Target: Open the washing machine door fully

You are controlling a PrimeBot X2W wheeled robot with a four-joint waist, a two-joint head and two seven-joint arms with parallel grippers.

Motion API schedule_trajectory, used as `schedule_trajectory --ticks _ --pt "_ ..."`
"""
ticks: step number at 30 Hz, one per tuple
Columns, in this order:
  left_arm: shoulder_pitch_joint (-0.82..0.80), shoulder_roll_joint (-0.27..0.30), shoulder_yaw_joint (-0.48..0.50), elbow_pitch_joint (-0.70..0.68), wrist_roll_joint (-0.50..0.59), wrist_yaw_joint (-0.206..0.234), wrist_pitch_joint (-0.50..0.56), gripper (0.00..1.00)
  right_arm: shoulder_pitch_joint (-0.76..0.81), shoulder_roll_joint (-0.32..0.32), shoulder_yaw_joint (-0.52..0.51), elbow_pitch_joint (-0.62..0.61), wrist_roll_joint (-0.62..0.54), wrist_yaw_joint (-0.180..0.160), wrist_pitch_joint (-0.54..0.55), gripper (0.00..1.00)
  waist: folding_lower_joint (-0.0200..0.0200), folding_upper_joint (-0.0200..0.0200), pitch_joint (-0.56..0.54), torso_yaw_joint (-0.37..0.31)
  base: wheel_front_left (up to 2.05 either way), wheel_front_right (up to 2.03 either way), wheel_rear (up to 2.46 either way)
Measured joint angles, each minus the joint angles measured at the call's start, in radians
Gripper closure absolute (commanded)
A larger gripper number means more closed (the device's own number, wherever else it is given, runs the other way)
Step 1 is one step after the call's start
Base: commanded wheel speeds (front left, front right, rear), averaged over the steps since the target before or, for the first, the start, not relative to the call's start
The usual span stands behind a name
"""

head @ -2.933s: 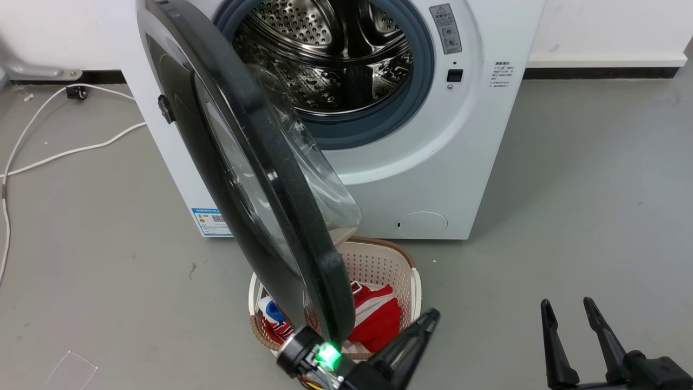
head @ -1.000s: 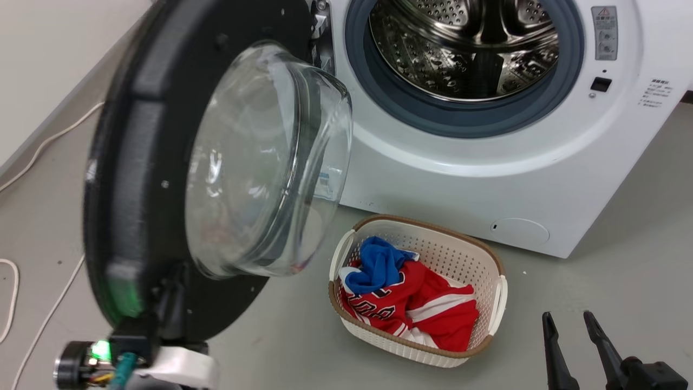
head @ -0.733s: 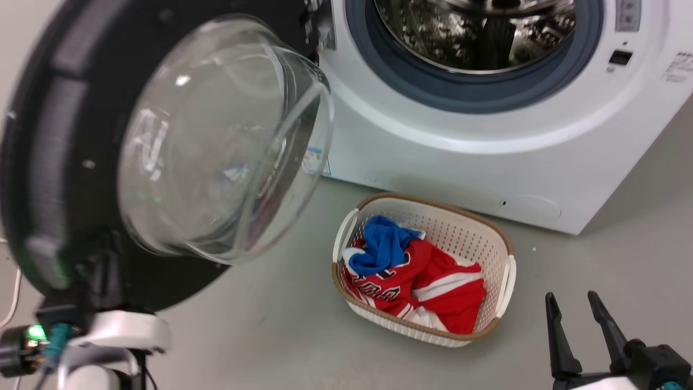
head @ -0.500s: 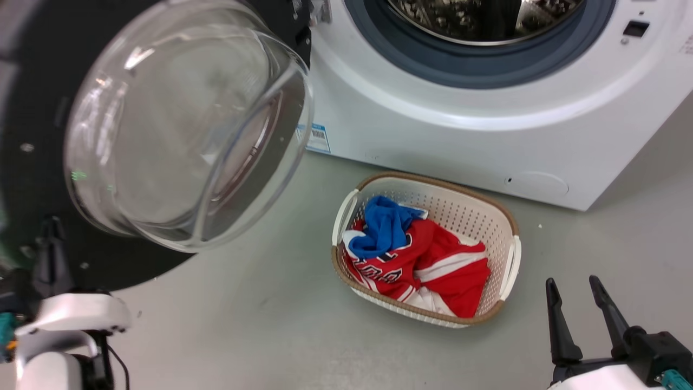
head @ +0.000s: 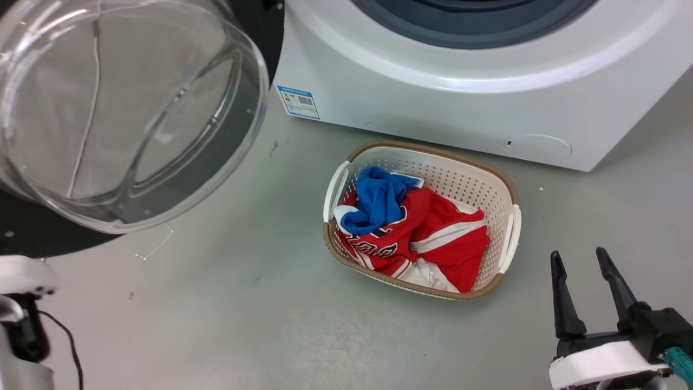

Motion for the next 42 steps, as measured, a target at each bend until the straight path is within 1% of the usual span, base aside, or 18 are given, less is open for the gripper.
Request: schedule_trajectory --ticks 6,14,21,27,33,39,42 --pt "-0.074 0.049 0.058 0.079 0.006 -0.023 0.000 1.00 -0.009 0.000 -0.002 -0.003 -0.008 0.000 0.000 0.00 -0.0001 0.0000 0.020 -0.021 0.00 0.00 0.00" --pt "-0.137 0.107 0.093 0.180 0.029 -0.045 0.000 1.00 -0.022 0.000 -0.003 -0.007 -0.012 0.000 0.000 0.00 -0.0001 0.0000 0.040 -0.045 0.00 0.00 0.00" --pt "-0.150 0.118 0.104 0.218 0.049 -0.060 0.000 1.00 -0.025 0.000 -0.006 -0.006 -0.011 0.000 0.000 0.00 0.0000 0.0001 0.036 -0.055 0.00 0.00 0.00" --pt "-0.144 0.116 0.122 0.214 0.060 -0.074 0.000 1.00 -0.018 0.000 -0.003 0.000 0.010 0.000 0.000 0.00 -0.0001 0.0000 0.001 -0.054 0.00 0.00 0.00" --pt "-0.096 0.089 0.117 0.179 0.080 -0.089 0.000 1.00 0.007 0.000 -0.004 -0.001 0.034 0.000 0.000 0.00 -0.0001 0.0000 -0.065 -0.050 0.00 0.00 0.00" --pt "-0.013 0.056 0.104 0.094 0.106 -0.101 0.000 1.00 0.045 0.000 -0.003 -0.031 0.059 0.000 0.000 0.00 -0.0002 0.0000 -0.155 -0.051 0.00 0.00 0.00" --pt "0.037 0.023 0.074 0.032 0.130 -0.102 0.000 1.00 0.064 0.000 -0.005 -0.049 0.071 0.000 0.000 0.00 -0.0002 0.0001 -0.202 -0.056 0.00 0.00 0.00"
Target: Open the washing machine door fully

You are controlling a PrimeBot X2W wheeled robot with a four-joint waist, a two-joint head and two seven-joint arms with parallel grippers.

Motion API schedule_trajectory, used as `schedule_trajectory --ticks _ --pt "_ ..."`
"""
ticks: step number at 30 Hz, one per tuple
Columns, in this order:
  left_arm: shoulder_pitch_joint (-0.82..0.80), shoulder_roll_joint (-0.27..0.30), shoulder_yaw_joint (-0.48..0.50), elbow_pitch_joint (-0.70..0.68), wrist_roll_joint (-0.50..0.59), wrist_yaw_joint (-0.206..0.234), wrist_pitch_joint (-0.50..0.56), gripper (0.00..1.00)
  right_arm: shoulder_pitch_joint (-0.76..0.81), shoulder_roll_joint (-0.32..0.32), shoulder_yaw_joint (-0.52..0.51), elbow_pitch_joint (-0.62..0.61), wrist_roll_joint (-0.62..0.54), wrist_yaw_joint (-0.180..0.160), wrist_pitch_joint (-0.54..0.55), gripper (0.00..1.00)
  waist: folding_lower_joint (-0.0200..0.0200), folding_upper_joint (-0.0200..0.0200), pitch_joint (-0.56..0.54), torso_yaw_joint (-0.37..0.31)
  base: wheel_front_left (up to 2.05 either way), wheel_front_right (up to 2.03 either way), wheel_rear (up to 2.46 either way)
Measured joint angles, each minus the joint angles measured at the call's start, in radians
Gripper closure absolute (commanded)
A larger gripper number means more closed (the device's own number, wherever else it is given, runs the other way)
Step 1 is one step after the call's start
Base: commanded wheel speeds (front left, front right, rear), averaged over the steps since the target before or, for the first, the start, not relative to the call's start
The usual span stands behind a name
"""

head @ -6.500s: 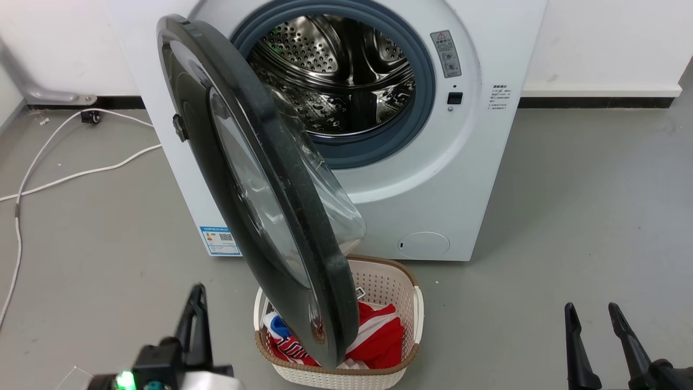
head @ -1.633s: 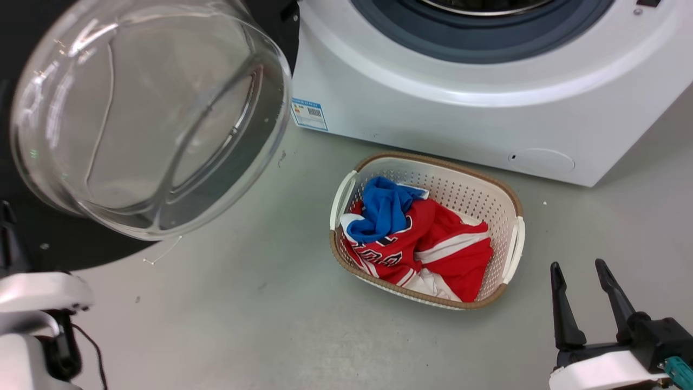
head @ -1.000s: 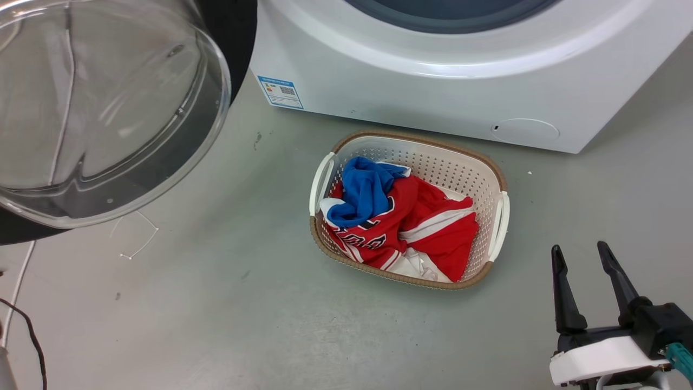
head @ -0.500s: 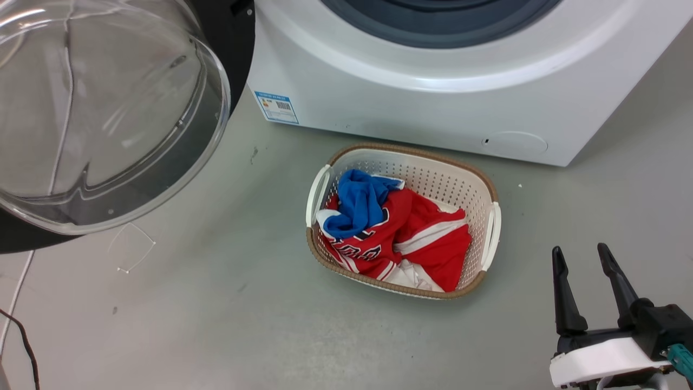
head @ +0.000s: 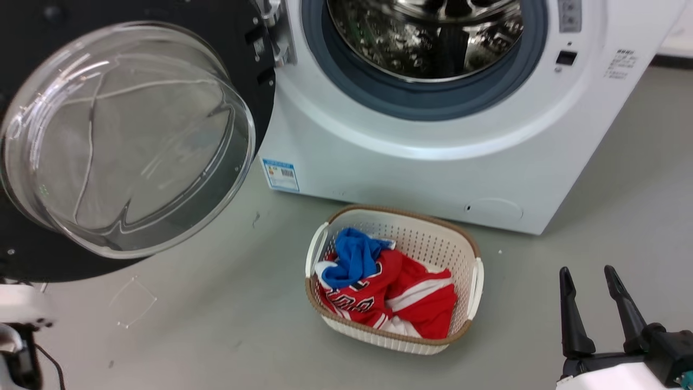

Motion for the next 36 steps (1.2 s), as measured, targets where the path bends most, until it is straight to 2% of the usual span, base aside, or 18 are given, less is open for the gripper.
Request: schedule_trajectory --ticks 7,10,17,24,30,36 --pt "0.130 -0.081 -0.083 -0.175 0.036 -0.004 0.000 1.00 0.044 0.000 -0.005 -0.057 0.013 0.000 0.000 0.00 -0.0001 0.0000 -0.095 -0.014 0.00 0.00 0.00" --pt "0.195 -0.134 -0.119 -0.249 0.047 -0.003 0.000 1.00 0.049 0.000 -0.001 -0.076 0.013 0.000 0.000 0.00 -0.0002 0.0000 -0.114 -0.029 0.00 0.00 0.00" --pt "0.299 -0.195 -0.211 -0.340 0.053 -0.003 0.000 1.00 0.055 0.000 -0.006 -0.103 0.012 0.000 0.000 0.00 -0.0001 0.0000 -0.141 -0.066 0.00 0.00 0.00" --pt "0.359 -0.227 -0.372 -0.369 0.036 -0.003 0.000 1.00 0.087 0.000 -0.018 -0.104 0.010 0.000 0.000 0.00 -0.0001 0.0000 -0.164 -0.104 0.00 0.00 0.00" --pt "0.381 -0.232 -0.443 -0.365 0.017 0.011 0.000 1.00 0.096 0.000 -0.015 -0.100 0.003 0.000 0.000 0.00 0.0000 0.0000 -0.167 -0.145 0.00 0.00 0.00" --pt "0.397 -0.233 -0.475 -0.375 0.016 0.050 0.000 1.00 0.102 0.000 -0.010 -0.097 0.003 0.000 0.000 0.00 0.0000 0.0000 -0.163 -0.185 0.00 0.00 0.00"
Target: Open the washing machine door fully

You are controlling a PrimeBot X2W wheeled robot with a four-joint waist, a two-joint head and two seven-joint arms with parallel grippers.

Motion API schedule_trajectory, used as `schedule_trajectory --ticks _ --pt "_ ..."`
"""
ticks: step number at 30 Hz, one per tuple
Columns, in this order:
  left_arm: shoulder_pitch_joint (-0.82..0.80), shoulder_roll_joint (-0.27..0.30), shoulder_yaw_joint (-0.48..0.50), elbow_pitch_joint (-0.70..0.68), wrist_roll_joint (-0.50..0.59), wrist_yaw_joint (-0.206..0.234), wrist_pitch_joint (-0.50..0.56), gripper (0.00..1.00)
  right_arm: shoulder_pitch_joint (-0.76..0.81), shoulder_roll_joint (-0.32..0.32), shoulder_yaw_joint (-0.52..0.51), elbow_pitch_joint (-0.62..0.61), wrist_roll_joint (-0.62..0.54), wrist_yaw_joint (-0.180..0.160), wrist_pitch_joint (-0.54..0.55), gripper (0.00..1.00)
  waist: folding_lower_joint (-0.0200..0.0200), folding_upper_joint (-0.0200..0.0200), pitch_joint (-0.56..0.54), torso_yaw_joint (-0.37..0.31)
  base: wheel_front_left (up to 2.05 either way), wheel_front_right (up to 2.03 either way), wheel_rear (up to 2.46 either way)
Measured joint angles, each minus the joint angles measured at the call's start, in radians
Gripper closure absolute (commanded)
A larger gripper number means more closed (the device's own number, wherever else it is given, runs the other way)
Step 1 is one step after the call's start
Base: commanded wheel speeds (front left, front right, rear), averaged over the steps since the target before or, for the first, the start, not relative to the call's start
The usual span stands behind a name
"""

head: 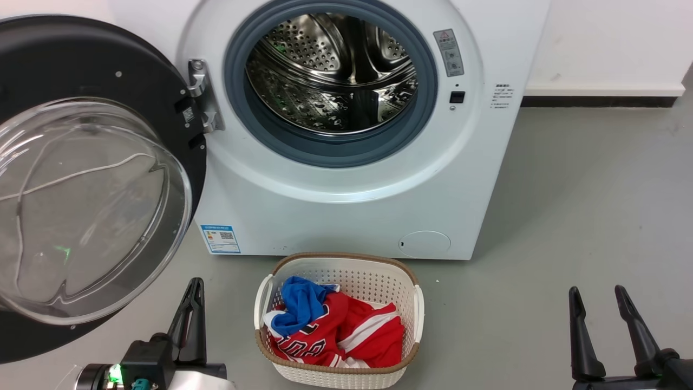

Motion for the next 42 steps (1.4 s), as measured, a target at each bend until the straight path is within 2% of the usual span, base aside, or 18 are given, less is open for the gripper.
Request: schedule_trajectory --ticks 1,2,3,5,22,23,30,42 --pt "0.004 0.000 -0.005 0.000 0.000 0.011 0.000 1.00 0.007 0.000 0.001 0.001 0.001 0.000 0.000 0.00 0.0000 0.0000 0.003 -0.009 0.00 0.00 0.00" --pt "0.006 0.000 -0.008 0.002 0.000 0.013 0.000 0.88 0.010 0.000 0.002 0.003 0.003 0.000 0.000 0.00 0.0000 0.0000 0.004 -0.013 0.00 0.00 0.00" --pt "0.008 0.000 -0.012 0.004 0.000 0.016 0.000 0.66 0.010 0.000 0.002 0.005 0.006 0.000 0.000 0.00 0.0000 0.0000 0.005 -0.015 0.00 0.00 0.00" --pt "0.016 0.000 -0.020 0.011 -0.008 0.018 0.000 0.00 0.010 0.000 0.004 0.007 0.008 0.000 0.000 0.00 0.0000 0.0000 0.008 -0.019 0.00 0.00 0.00" --pt "0.018 0.000 -0.058 0.045 -0.024 0.023 0.000 0.00 0.012 0.000 0.007 0.028 0.016 0.000 0.000 0.00 0.0000 0.0000 0.023 -0.019 0.00 0.00 0.00" --pt "0.018 0.000 -0.058 0.047 -0.025 0.023 0.000 1.00 0.012 0.000 0.006 0.029 0.017 0.000 0.000 1.00 0.0001 0.0000 0.023 -0.018 0.00 0.00 0.00" --pt "0.036 -0.001 -0.058 0.109 -0.037 0.021 0.009 1.00 0.017 0.000 0.013 0.085 0.030 0.000 0.005 1.00 0.0002 0.0000 0.023 -0.018 0.00 0.00 0.00" --pt "0.017 -0.001 -0.036 0.126 -0.281 0.011 0.067 1.00 -0.015 -0.007 0.021 0.122 0.276 0.000 0.045 1.00 0.0002 0.0000 0.026 -0.018 0.00 0.00 0.00"
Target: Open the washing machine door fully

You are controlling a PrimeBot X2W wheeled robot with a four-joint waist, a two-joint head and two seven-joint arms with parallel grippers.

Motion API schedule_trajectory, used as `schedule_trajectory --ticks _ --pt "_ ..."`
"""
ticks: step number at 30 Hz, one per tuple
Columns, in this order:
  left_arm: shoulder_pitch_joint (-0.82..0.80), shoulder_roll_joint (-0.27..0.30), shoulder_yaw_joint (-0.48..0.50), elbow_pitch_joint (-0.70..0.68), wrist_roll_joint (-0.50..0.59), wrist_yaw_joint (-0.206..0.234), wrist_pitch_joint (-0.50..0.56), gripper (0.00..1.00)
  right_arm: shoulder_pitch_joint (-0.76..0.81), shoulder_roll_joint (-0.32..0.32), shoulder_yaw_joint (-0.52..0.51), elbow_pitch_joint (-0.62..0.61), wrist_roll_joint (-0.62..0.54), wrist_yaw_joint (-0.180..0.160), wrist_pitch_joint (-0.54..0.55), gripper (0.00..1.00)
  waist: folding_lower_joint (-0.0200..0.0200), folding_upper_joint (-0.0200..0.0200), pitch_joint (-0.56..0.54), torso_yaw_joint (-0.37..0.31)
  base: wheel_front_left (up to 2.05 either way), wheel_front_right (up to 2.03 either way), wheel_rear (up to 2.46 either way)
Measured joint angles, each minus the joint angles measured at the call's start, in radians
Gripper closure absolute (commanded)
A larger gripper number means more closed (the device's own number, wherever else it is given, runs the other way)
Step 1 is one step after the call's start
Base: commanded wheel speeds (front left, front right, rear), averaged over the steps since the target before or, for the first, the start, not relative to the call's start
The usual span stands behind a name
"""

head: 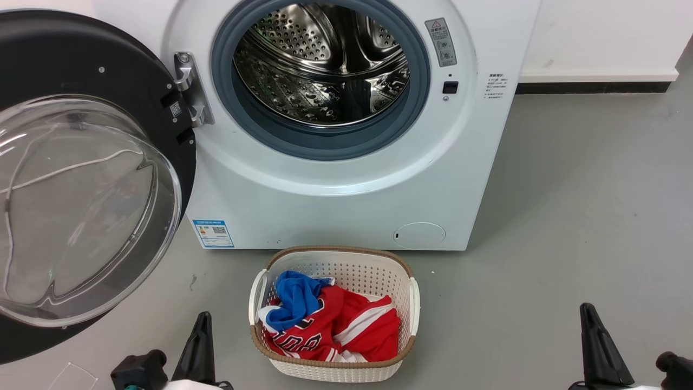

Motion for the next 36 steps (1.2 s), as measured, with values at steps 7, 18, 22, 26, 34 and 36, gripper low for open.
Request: schedule_trajectory --ticks 7,18,22,26,34,36 --pt "-0.019 0.000 0.009 0.007 -0.130 -0.008 0.031 1.00 -0.024 -0.004 0.003 0.022 0.129 0.000 0.028 1.00 0.0000 0.0000 0.002 0.000 0.00 0.00 0.00" --pt "-0.043 0.000 0.025 0.018 -0.314 -0.016 0.075 1.00 -0.066 -0.012 0.006 0.049 0.309 0.000 0.062 1.00 0.0000 0.0000 0.005 -0.001 0.00 0.00 0.00" --pt "-0.054 0.000 0.033 0.022 -0.375 -0.022 0.088 1.00 -0.080 -0.014 0.006 0.058 0.369 0.000 0.078 1.00 0.0000 0.0000 0.006 -0.001 0.00 0.00 0.00" --pt "-0.062 0.000 0.037 0.025 -0.435 -0.024 0.102 1.00 -0.089 -0.016 0.005 0.067 0.426 0.000 0.089 1.00 0.0000 0.0000 0.007 -0.001 0.00 0.00 0.00" --pt "-0.080 0.000 0.045 0.031 -0.546 -0.031 0.130 1.00 -0.111 -0.018 0.005 0.086 0.531 0.000 0.114 1.00 0.0000 0.0000 0.009 -0.001 0.00 0.00 0.00" --pt "-0.083 0.000 0.048 0.032 -0.573 -0.033 0.136 1.00 -0.121 -0.019 0.004 0.088 0.558 0.000 0.119 1.00 0.0000 0.0000 0.009 -0.001 0.00 0.00 0.00"
